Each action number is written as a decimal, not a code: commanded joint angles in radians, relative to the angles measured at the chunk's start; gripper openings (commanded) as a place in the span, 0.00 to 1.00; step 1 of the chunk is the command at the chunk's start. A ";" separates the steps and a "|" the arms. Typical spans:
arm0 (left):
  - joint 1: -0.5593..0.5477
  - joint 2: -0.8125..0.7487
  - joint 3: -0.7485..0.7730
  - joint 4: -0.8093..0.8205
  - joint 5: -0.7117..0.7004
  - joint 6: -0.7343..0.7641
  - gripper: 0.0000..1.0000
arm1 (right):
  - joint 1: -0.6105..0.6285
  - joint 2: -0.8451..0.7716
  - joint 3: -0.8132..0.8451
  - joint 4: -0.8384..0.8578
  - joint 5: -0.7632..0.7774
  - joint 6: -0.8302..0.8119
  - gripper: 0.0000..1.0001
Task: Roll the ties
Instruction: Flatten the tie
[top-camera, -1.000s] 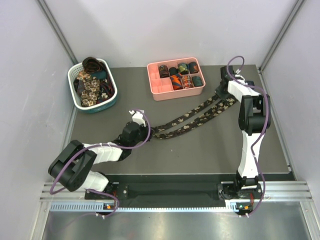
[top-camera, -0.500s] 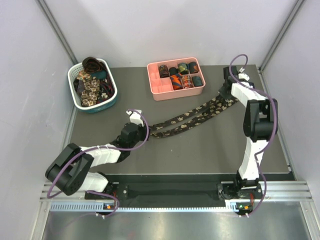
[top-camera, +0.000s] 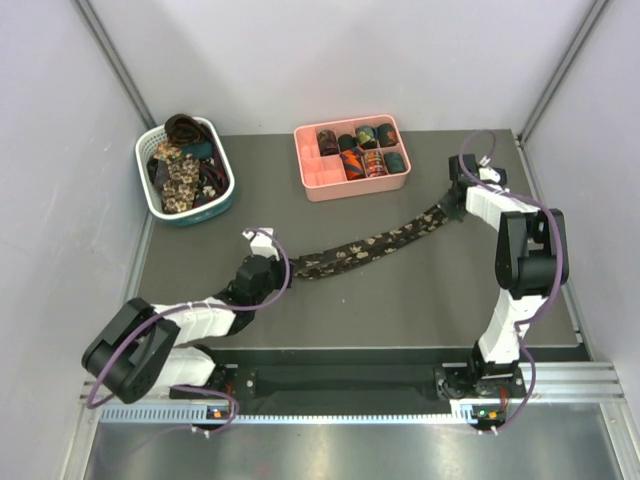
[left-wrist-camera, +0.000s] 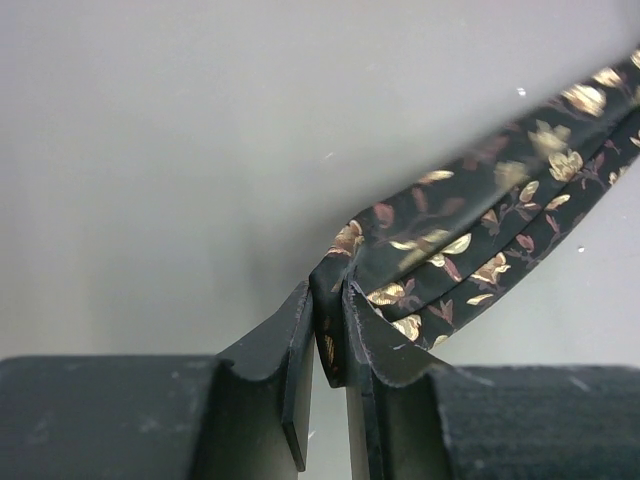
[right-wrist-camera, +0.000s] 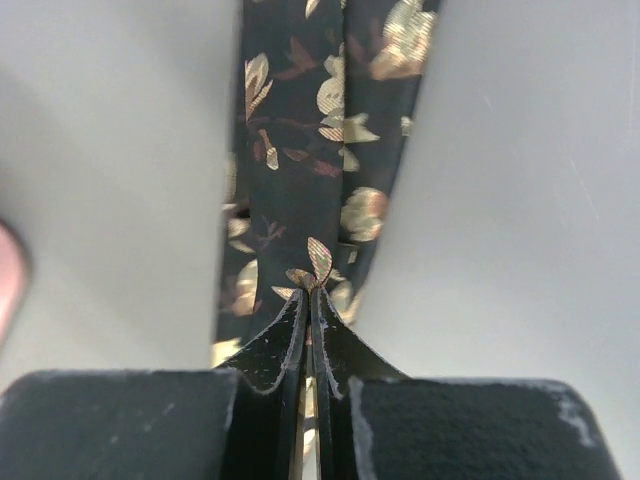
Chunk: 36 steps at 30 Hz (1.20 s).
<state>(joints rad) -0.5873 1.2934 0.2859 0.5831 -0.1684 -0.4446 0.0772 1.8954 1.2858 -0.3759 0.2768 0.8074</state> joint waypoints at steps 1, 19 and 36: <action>-0.002 -0.081 -0.046 0.050 -0.092 -0.075 0.22 | 0.016 -0.027 -0.032 0.034 0.008 0.018 0.00; -0.002 -0.127 -0.148 0.072 -0.152 -0.177 0.23 | -0.033 -0.021 -0.036 0.130 -0.062 -0.002 0.48; -0.002 -0.128 -0.200 0.130 -0.195 -0.178 0.22 | -0.120 0.054 0.076 0.109 -0.074 0.024 0.47</action>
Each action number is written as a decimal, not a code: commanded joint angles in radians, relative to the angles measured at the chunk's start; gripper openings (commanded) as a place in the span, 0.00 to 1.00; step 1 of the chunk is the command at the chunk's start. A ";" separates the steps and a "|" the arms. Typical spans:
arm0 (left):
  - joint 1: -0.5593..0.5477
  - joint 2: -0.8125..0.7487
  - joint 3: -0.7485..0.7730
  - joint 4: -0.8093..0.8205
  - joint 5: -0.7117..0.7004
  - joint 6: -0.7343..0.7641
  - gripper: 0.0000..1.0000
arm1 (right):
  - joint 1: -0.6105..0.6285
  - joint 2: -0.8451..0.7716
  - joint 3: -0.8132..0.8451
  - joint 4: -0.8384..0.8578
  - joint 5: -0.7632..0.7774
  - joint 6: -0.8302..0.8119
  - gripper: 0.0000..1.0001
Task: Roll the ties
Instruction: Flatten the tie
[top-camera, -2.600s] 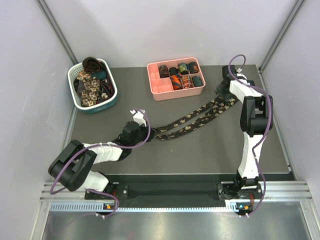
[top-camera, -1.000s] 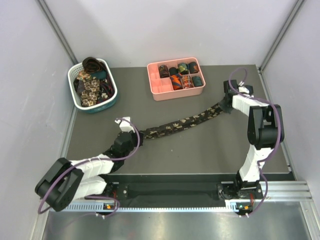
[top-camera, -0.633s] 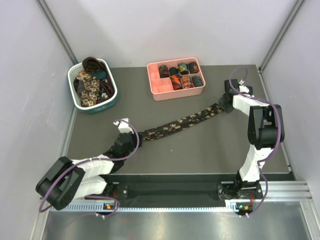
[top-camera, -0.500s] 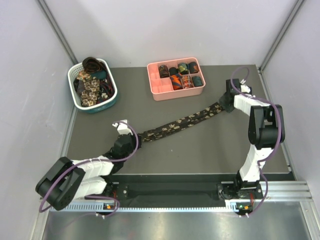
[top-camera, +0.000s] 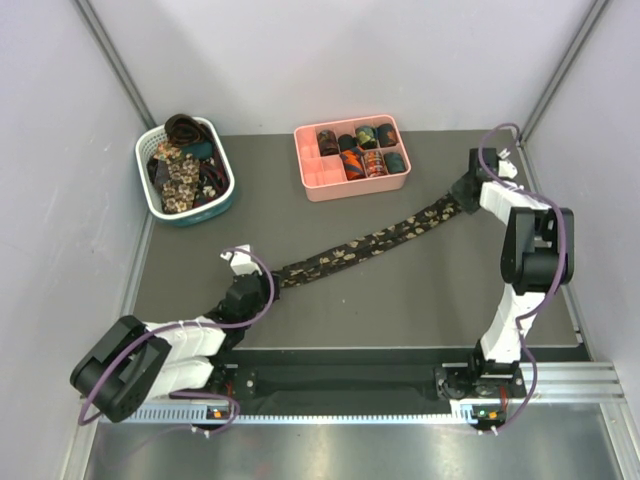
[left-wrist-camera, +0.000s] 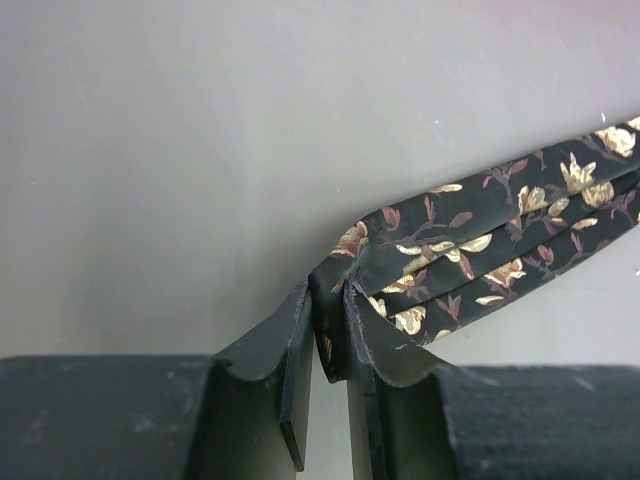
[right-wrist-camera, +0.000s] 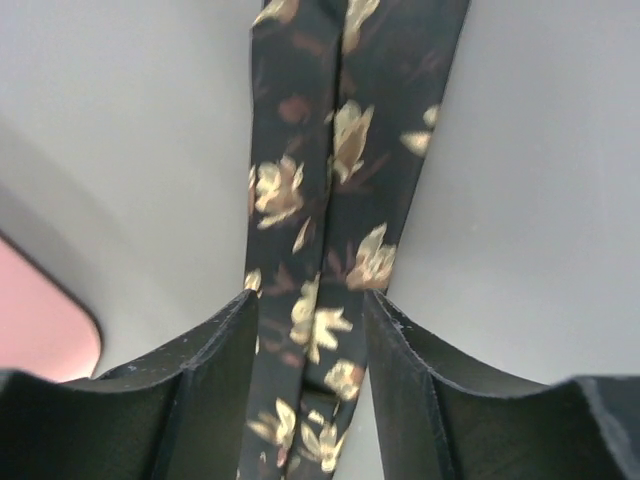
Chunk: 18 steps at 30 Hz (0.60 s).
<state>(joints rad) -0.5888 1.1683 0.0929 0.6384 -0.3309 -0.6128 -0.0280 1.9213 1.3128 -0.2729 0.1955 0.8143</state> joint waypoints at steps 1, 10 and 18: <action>0.000 -0.005 -0.015 0.078 -0.040 -0.013 0.22 | -0.016 0.036 0.052 0.005 0.005 0.028 0.46; 0.001 0.007 -0.022 0.104 -0.069 -0.015 0.22 | -0.018 0.134 0.135 -0.098 0.033 0.089 0.23; 0.001 0.048 -0.022 0.145 -0.094 -0.024 0.22 | -0.059 0.217 0.183 -0.115 -0.030 0.129 0.07</action>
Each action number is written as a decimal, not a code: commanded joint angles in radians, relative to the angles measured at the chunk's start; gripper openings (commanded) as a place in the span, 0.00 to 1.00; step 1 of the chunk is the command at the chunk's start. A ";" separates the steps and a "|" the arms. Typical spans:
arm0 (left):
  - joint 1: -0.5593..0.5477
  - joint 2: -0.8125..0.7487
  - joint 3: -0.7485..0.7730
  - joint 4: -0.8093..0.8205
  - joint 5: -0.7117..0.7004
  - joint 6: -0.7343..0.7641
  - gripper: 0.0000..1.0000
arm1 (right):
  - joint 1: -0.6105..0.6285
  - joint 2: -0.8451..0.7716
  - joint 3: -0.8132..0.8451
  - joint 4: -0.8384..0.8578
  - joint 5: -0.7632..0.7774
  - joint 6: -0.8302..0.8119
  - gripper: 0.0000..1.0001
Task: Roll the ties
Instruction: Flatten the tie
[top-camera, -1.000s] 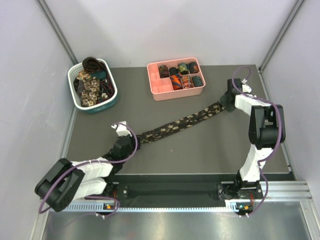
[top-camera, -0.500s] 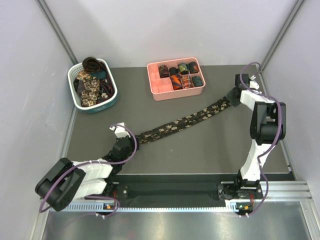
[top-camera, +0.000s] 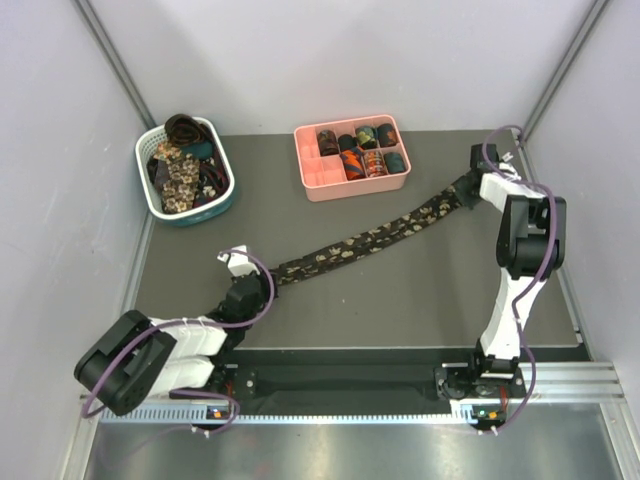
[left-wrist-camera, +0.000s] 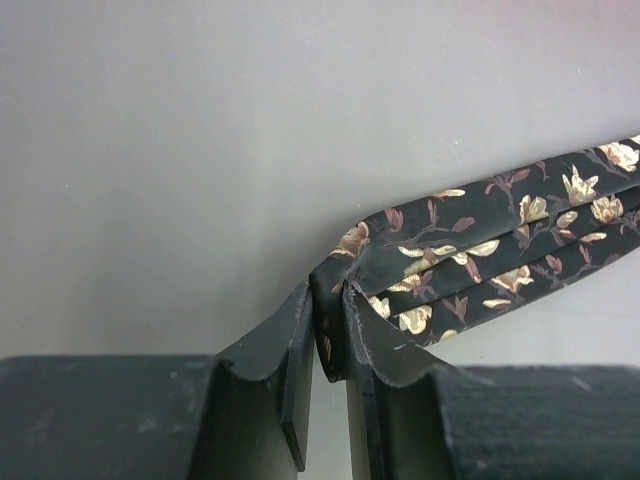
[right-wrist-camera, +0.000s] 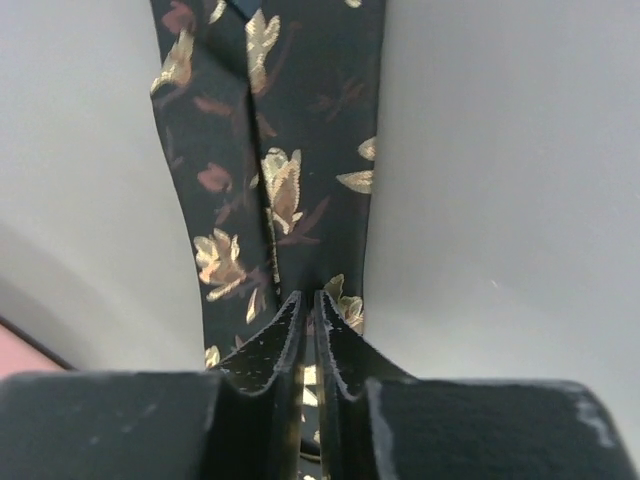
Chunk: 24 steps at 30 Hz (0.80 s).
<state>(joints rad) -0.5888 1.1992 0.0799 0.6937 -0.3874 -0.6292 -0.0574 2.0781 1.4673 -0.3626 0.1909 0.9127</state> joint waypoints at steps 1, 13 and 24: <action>0.001 0.023 -0.008 0.104 -0.047 -0.007 0.22 | -0.042 0.066 0.036 -0.026 -0.027 0.035 0.06; 0.004 0.316 0.083 0.409 -0.085 0.046 0.21 | -0.116 0.181 0.160 0.013 -0.113 0.117 0.00; 0.034 0.687 0.231 0.863 0.030 0.123 0.22 | -0.177 0.287 0.353 0.036 -0.125 0.137 0.00</action>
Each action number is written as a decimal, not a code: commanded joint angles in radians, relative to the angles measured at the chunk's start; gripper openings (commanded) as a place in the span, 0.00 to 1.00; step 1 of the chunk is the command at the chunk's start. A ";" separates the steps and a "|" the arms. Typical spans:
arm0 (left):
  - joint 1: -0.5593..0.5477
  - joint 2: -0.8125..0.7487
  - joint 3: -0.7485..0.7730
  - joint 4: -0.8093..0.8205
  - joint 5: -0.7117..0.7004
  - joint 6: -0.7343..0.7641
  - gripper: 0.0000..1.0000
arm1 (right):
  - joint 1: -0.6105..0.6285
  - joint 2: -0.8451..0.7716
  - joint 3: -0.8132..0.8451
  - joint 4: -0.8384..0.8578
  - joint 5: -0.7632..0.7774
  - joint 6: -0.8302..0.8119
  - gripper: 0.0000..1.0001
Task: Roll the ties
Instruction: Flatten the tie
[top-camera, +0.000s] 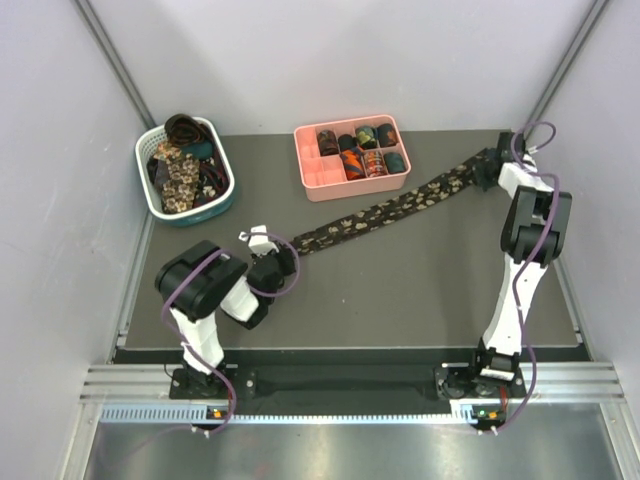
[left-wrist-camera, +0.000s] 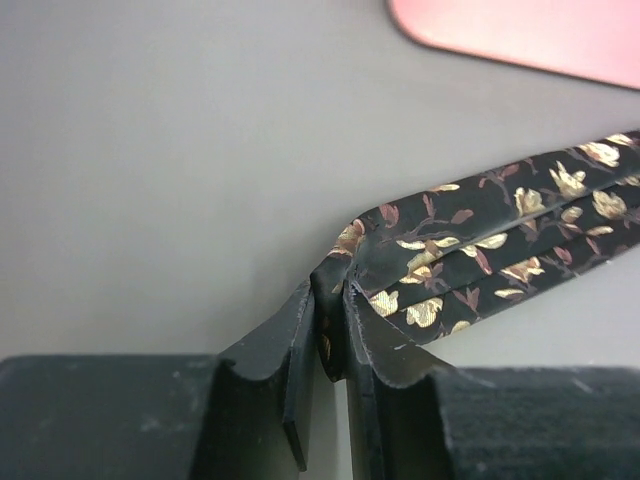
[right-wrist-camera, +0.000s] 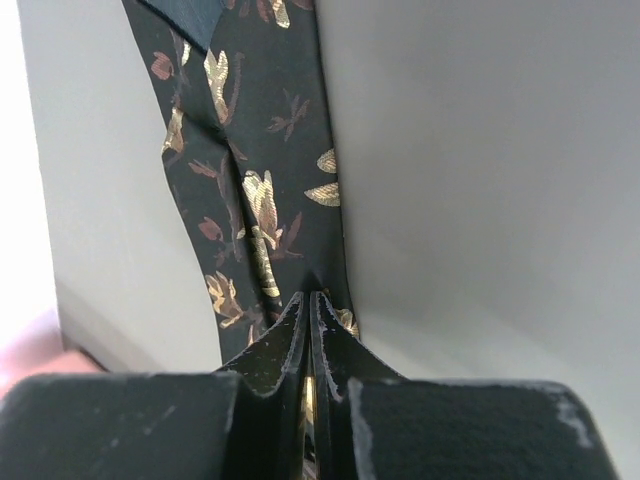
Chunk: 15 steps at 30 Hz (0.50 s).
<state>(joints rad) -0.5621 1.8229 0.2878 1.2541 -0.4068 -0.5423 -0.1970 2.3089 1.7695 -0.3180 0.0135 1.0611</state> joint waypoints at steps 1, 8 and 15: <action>0.007 0.075 0.022 0.350 0.060 0.038 0.22 | -0.038 0.055 0.060 -0.006 0.052 -0.021 0.00; 0.005 -0.031 -0.004 0.198 0.103 0.056 0.31 | -0.036 -0.069 -0.071 0.132 0.026 -0.107 0.35; 0.005 -0.275 0.014 -0.240 0.016 0.004 0.46 | -0.025 -0.255 -0.212 0.142 0.045 -0.197 0.62</action>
<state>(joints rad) -0.5606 1.6550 0.2752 1.2022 -0.3454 -0.5171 -0.2245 2.1738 1.5768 -0.1722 0.0185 0.9352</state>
